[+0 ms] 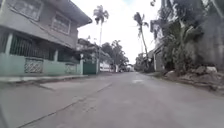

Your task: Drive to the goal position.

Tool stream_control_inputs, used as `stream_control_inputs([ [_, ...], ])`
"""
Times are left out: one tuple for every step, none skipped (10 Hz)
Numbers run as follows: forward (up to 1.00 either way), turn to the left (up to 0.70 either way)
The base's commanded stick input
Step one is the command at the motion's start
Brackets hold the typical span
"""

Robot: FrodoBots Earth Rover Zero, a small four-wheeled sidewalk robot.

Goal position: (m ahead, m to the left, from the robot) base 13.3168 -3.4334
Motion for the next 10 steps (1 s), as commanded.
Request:
stream_control_inputs([
  [0.7,0.0],
  [0.7,0.0],
  [0.7,0.0],
  [0.7,0.0],
  [0.7,0.0],
  [0.7,0.0],
  [0.7,0.0],
  [0.7,0.0],
  [0.7,0.0],
  [0.7,-0.01],
])
